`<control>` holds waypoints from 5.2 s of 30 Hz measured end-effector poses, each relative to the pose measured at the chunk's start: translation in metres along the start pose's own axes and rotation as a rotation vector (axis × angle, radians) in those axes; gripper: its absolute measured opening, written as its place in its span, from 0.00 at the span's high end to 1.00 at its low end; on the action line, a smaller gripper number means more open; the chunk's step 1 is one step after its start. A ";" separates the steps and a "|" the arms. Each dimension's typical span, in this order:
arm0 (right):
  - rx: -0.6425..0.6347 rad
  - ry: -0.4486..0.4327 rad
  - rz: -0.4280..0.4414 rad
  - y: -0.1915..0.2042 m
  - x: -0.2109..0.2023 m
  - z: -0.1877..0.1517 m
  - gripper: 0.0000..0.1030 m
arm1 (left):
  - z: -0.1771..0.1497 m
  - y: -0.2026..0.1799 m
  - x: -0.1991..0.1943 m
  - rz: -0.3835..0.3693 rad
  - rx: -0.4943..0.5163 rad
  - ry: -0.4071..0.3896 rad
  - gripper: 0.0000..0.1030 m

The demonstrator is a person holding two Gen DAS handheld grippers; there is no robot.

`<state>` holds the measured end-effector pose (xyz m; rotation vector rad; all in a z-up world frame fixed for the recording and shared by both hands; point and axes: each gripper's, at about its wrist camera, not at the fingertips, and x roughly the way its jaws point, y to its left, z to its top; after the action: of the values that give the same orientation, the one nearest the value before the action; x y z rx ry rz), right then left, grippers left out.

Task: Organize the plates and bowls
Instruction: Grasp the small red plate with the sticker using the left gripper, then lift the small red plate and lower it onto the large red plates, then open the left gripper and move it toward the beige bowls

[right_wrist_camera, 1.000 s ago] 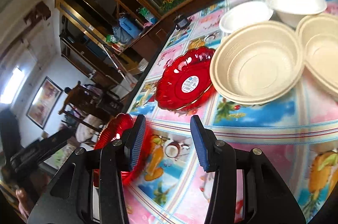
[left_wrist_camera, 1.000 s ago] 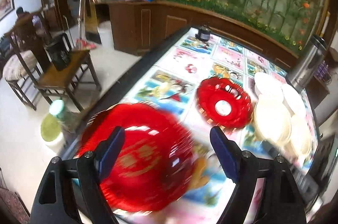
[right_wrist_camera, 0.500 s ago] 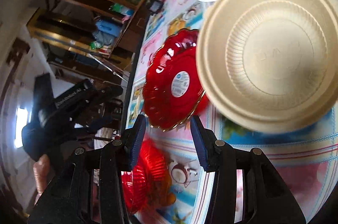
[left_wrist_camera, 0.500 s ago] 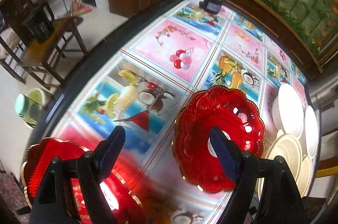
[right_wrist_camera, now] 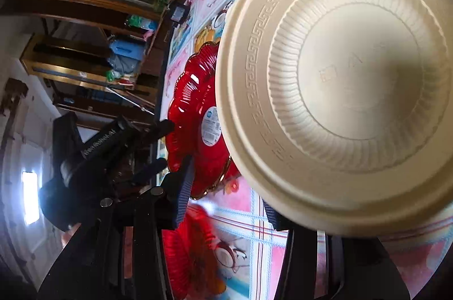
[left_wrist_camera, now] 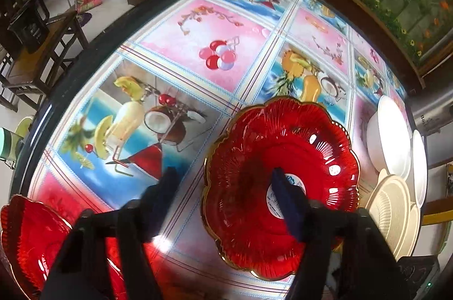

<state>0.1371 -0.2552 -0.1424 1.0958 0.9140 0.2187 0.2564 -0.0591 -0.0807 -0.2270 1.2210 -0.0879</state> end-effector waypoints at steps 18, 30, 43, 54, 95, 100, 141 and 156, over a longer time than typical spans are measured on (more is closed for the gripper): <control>-0.054 -0.014 -0.019 -0.002 0.010 -0.002 0.87 | -0.009 -0.001 -0.006 0.077 0.053 -0.025 0.87; -0.166 -0.053 0.048 0.025 -0.003 -0.014 0.86 | -0.015 0.010 -0.046 0.058 0.070 -0.115 0.88; -0.290 -0.101 0.165 0.072 -0.047 -0.068 0.87 | -0.066 0.055 -0.132 0.027 0.102 -0.298 0.87; -0.434 0.040 0.160 0.119 -0.036 -0.146 0.86 | -0.114 0.134 -0.161 0.072 0.042 -0.323 0.86; -0.678 0.088 -0.215 0.132 0.003 -0.185 0.78 | -0.146 0.184 -0.120 0.137 0.019 -0.216 0.81; -0.672 0.050 -0.179 0.134 -0.011 -0.181 0.78 | -0.150 0.180 -0.131 0.188 0.027 -0.284 0.81; -0.370 -0.270 -0.142 -0.012 -0.181 -0.053 0.57 | -0.179 -0.047 -0.125 0.086 0.422 -0.488 0.23; -0.061 -0.112 0.045 -0.041 -0.155 -0.004 0.57 | -0.103 -0.075 -0.072 0.011 0.184 -0.295 0.23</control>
<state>0.0254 -0.3604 -0.0954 1.0626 0.7784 0.2189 0.1393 -0.1315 -0.0313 -0.0687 0.9145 -0.1510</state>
